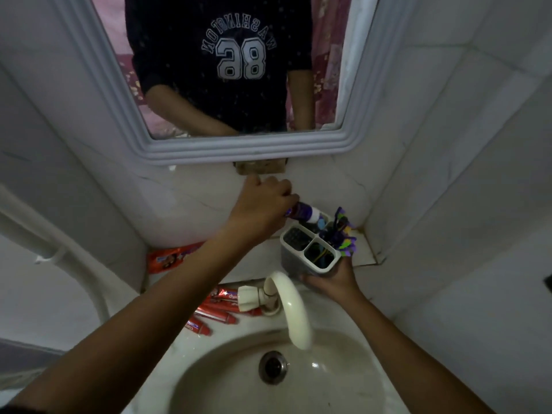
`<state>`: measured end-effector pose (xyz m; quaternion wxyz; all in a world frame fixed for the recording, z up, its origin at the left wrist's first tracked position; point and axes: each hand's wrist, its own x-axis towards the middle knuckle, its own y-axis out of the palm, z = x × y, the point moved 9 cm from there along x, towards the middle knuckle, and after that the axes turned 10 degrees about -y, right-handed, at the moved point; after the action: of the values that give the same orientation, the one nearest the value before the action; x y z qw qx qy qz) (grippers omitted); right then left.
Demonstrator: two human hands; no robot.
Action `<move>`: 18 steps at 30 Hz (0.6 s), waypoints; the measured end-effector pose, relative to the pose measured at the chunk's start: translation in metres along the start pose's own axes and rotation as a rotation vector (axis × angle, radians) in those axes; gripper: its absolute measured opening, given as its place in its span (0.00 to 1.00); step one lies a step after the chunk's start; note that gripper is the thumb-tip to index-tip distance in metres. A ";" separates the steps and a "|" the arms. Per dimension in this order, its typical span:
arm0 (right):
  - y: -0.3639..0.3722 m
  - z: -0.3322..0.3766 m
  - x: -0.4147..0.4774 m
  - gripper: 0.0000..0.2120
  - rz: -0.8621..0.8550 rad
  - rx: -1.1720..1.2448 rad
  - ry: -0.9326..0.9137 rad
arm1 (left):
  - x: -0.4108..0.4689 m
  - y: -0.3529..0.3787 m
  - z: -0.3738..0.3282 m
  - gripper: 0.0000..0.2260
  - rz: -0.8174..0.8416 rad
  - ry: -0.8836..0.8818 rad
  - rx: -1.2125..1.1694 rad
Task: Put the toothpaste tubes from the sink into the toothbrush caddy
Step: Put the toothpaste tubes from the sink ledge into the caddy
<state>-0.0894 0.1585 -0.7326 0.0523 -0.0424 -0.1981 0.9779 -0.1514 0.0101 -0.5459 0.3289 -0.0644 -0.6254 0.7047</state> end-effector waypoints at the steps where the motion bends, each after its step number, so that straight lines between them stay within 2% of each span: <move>1: 0.001 0.000 -0.001 0.30 0.016 -0.015 0.002 | 0.008 0.006 -0.013 0.16 0.030 0.069 0.073; 4: 0.002 -0.002 0.005 0.38 -0.016 0.106 -0.013 | 0.023 0.023 -0.041 0.12 0.034 0.265 0.249; 6: 0.002 -0.004 0.006 0.35 0.005 0.101 -0.022 | 0.026 0.028 -0.054 0.10 -0.032 0.391 0.294; 8: 0.000 -0.005 0.002 0.37 0.014 0.099 0.032 | 0.028 0.026 -0.057 0.11 -0.133 0.433 0.256; 10: -0.004 -0.002 -0.001 0.40 0.009 0.011 -0.002 | 0.027 0.016 -0.050 0.14 -0.240 0.395 0.122; 12: -0.004 -0.005 0.000 0.43 0.010 0.009 -0.006 | 0.015 0.002 -0.036 0.13 -0.280 0.310 -0.075; 13: -0.003 -0.006 0.001 0.44 -0.012 0.042 -0.003 | 0.005 0.002 -0.024 0.14 -0.242 0.229 -0.175; 16: 0.000 -0.013 0.009 0.52 -0.056 0.152 -0.018 | -0.042 0.037 0.034 0.14 -0.007 -0.134 -0.398; 18: 0.003 -0.018 0.011 0.49 -0.052 0.184 -0.023 | -0.085 0.073 0.077 0.12 0.125 -0.356 -0.416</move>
<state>-0.0990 0.1637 -0.7508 0.0790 -0.0209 -0.1093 0.9906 -0.1525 -0.1012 -0.6243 0.1495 -0.0443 -0.7992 0.5805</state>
